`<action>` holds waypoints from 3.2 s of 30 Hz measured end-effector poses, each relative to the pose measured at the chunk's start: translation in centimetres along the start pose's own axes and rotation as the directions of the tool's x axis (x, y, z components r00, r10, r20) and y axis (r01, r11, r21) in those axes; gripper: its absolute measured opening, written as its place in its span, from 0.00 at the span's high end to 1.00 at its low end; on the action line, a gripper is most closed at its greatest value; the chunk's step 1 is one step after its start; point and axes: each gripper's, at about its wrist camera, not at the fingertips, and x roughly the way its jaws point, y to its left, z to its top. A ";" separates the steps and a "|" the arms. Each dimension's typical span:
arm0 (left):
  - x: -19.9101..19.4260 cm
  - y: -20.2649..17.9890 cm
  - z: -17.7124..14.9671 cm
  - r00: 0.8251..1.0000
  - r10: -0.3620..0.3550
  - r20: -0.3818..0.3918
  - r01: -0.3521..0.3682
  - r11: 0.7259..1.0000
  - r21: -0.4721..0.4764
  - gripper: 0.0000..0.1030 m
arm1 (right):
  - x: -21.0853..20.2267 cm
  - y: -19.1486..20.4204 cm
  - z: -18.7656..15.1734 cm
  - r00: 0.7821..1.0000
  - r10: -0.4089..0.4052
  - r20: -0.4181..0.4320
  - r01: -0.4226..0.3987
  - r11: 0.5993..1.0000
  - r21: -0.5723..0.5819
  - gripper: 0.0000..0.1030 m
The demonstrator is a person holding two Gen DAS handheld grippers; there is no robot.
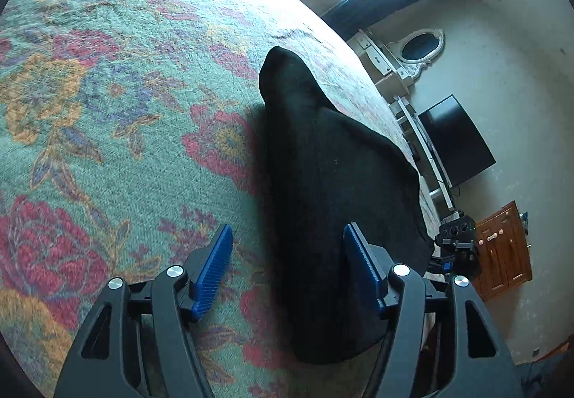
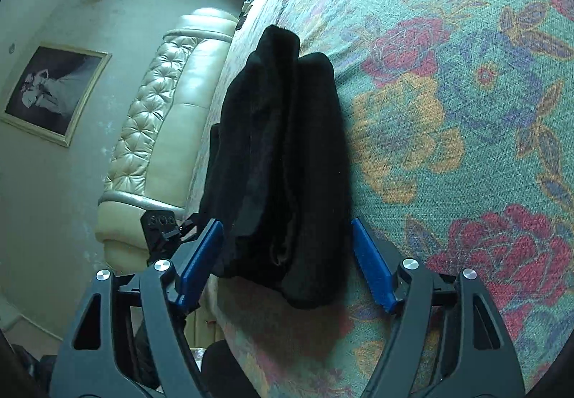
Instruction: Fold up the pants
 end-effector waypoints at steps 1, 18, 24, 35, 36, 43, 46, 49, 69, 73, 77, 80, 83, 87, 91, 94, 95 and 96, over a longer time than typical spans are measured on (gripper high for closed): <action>-0.2 -0.1 -0.3 1.000 0.012 0.010 -0.012 1.000 0.013 0.30 | -0.1 0.1 -0.3 1.000 -0.007 0.004 0.007 1.000 -0.009 0.29; 0.5 -1.6 -2.1 0.994 -0.089 -0.066 0.094 0.993 0.071 0.25 | -2.1 -0.2 -2.4 0.997 0.075 0.021 -0.076 0.994 0.073 0.12; 1.3 -2.1 -2.0 0.997 -0.058 -0.041 0.060 0.998 0.034 0.20 | 1.1 1.3 -2.4 0.999 0.035 -0.004 -0.034 0.998 0.051 0.30; 2.4 -3.2 -1.4 0.999 -0.027 -0.047 0.031 0.996 0.079 0.41 | 0.8 -1.4 -2.7 0.997 0.073 -0.009 -0.071 0.991 0.110 0.69; 2.2 -2.8 -1.4 0.999 -0.024 -0.045 0.027 0.997 0.078 0.46 | 0.8 -1.7 -2.8 0.997 0.080 -0.011 -0.078 0.991 0.109 0.72; 1.7 -3.0 -1.9 0.999 -0.006 -0.031 0.010 0.991 0.133 0.54 | 0.4 -2.3 -2.8 0.997 0.083 -0.011 -0.081 0.991 0.106 0.77; 1.7 -2.9 -1.9 0.999 -0.013 -0.029 0.017 0.990 0.141 0.54 | 0.3 -2.6 -2.8 0.996 0.092 -0.010 -0.090 0.990 0.106 0.78; 1.9 -3.1 -1.9 1.000 -0.017 -0.026 0.021 0.987 0.157 0.54 | -0.1 -3.1 -2.7 0.994 0.107 -0.008 -0.105 0.988 0.114 0.78; 0.2 -4.5 -3.5 0.983 0.180 0.027 -0.182 0.973 0.145 0.17 | -7.7 -6.6 -5.3 0.994 0.041 0.100 -0.064 0.969 0.240 0.77; -0.7 -6.0 -5.0 0.938 0.340 0.064 -0.345 0.930 0.123 0.17 | -10.4 -3.7 -7.4 0.978 -0.129 0.167 0.100 0.980 0.170 0.41; -1.7 -8.6 -7.5 0.862 0.480 0.164 -0.505 0.837 0.209 0.17 | -11.0 1.1 -9.6 0.907 -0.336 0.252 0.332 0.941 0.060 0.12; -2.6 -10.6 -9.2 0.791 0.557 0.253 -0.608 0.761 0.228 0.17 | -9.8 4.3 -11.4 0.840 -0.457 0.294 0.478 0.878 0.000 0.12; -3.2 -12.4 -10.8 0.745 0.595 0.302 -0.663 0.711 0.235 0.17 | -7.8 7.0 -13.2 0.780 -0.533 0.328 0.588 0.804 -0.089 0.12; -3.8 -14.1 -12.5 0.761 0.559 0.329 -0.641 0.725 0.251 0.17 | -4.6 9.0 -15.4 0.740 -0.580 0.340 0.658 0.729 -0.189 0.11; -3.7 -14.7 -13.4 0.766 0.573 0.289 -0.638 0.730 0.243 0.17 | -2.7 10.5 -17.1 0.726 -0.577 0.374 0.676 0.697 -0.237 0.11; -3.7 -14.8 -14.0 0.763 0.581 0.283 -0.641 0.734 0.224 0.17 | -1.6 11.5 -17.9 0.732 -0.576 0.365 0.675 0.685 -0.273 0.11; -3.6 -14.8 -14.0 0.764 0.582 0.279 -0.641 0.734 0.225 0.17 | -1.4 11.7 -18.1 0.731 -0.576 0.365 0.676 0.683 -0.276 0.11; -3.5 -14.9 -14.0 0.764 0.583 0.278 -0.642 0.733 0.226 0.17 | -1.3 11.9 -18.2 0.735 -0.571 0.365 0.671 0.687 -0.278 0.11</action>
